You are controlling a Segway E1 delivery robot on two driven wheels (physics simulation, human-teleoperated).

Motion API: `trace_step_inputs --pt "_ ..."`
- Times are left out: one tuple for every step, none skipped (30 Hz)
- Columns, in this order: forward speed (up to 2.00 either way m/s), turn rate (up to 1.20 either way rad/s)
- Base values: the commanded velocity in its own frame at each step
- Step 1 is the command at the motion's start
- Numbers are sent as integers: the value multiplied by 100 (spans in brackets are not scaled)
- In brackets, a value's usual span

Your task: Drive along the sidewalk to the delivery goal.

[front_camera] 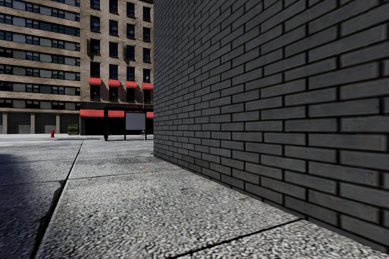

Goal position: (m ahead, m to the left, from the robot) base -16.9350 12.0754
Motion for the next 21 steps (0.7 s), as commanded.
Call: trace_step_inputs --pt "0 0" --pt "0 0" --pt "0 0" --pt "0 0" --pt "0 0" --pt "0 0" --pt "0 0" --pt "0 0" --pt "0 0" --pt "0 0" --pt "0 0" --pt "0 0" --pt "0 0" --pt "0 0" --pt "0 0" --pt "0 0" --pt "0 0" --pt "0 0" --pt "0 0" --pt "0 0" --pt "0 0"
